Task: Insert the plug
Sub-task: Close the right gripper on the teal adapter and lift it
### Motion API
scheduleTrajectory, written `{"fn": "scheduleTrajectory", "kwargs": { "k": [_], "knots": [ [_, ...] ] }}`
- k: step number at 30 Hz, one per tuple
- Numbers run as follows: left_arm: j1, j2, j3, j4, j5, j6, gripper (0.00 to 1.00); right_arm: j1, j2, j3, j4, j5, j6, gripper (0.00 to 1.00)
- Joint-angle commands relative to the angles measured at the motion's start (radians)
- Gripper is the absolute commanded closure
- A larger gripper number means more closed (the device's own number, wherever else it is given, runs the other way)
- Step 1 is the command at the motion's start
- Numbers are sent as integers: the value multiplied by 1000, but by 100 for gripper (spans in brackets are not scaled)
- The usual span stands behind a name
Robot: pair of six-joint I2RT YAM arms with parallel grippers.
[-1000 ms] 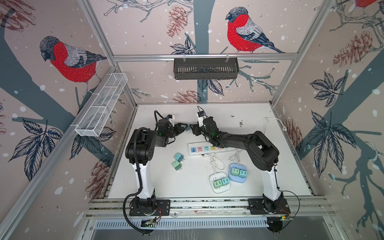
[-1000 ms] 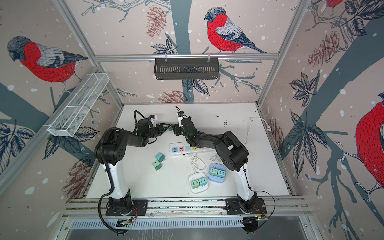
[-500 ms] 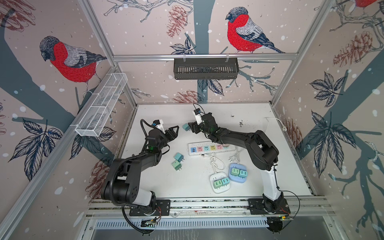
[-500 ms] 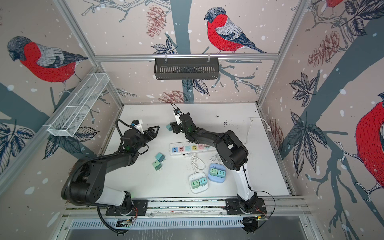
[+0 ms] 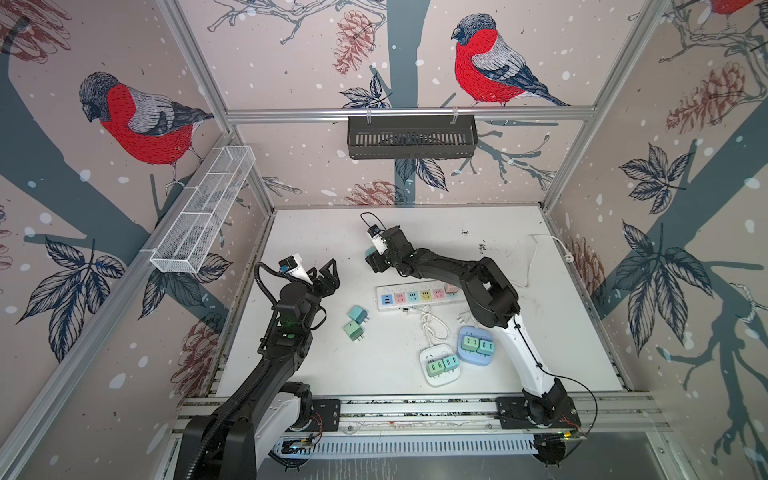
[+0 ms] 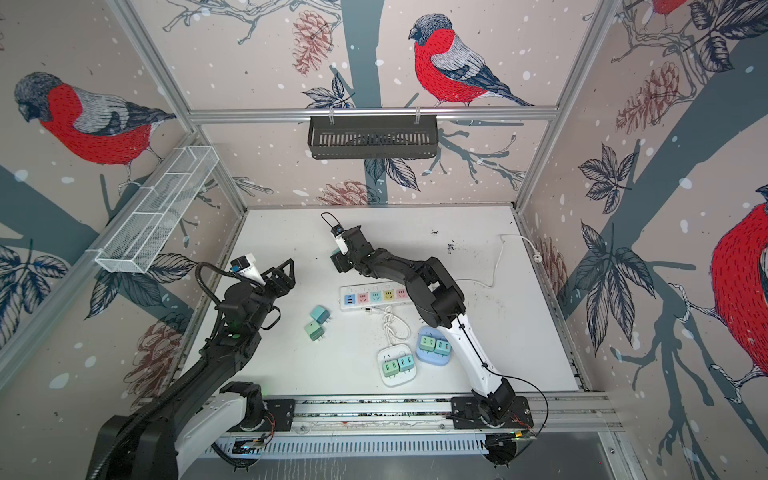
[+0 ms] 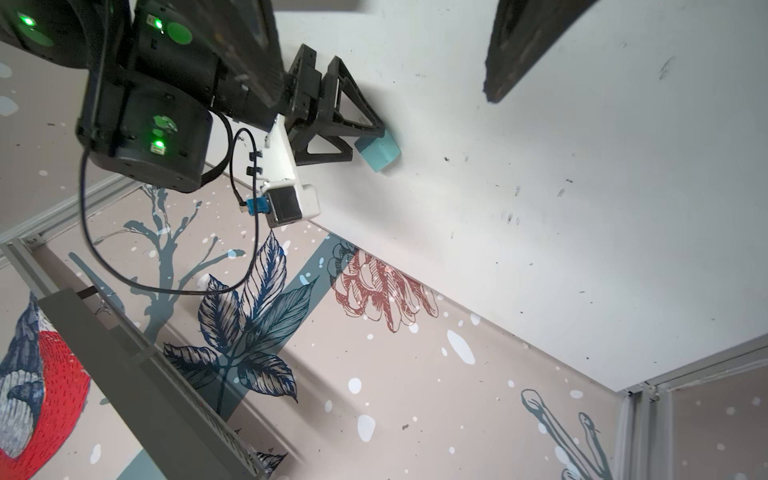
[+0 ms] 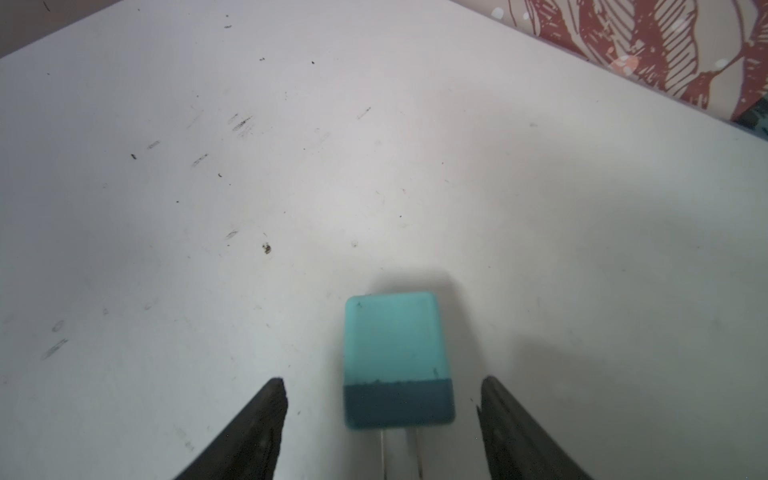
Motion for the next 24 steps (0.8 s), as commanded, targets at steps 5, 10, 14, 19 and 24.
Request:
{"fn": "scheduleTrajectory", "kwargs": {
  "k": [5,10,14,19,24],
  "knots": [
    [1,-32,-12,11,-41,17,22,1,144,243,-218,3,-11,29],
    [1,-3,-4,14,-33,16,22,-3,151,252,-227,-8,-11,33],
    [1,33,8,16,-22,19,22,-1,146,242,-222,-8,-12,45],
    [1,59,15,15,-19,19,22,-3,136,230,-221,-8,-12,51],
    [1,71,20,16,-15,21,22,-3,114,197,-210,-12,-18,47]
  ]
}}
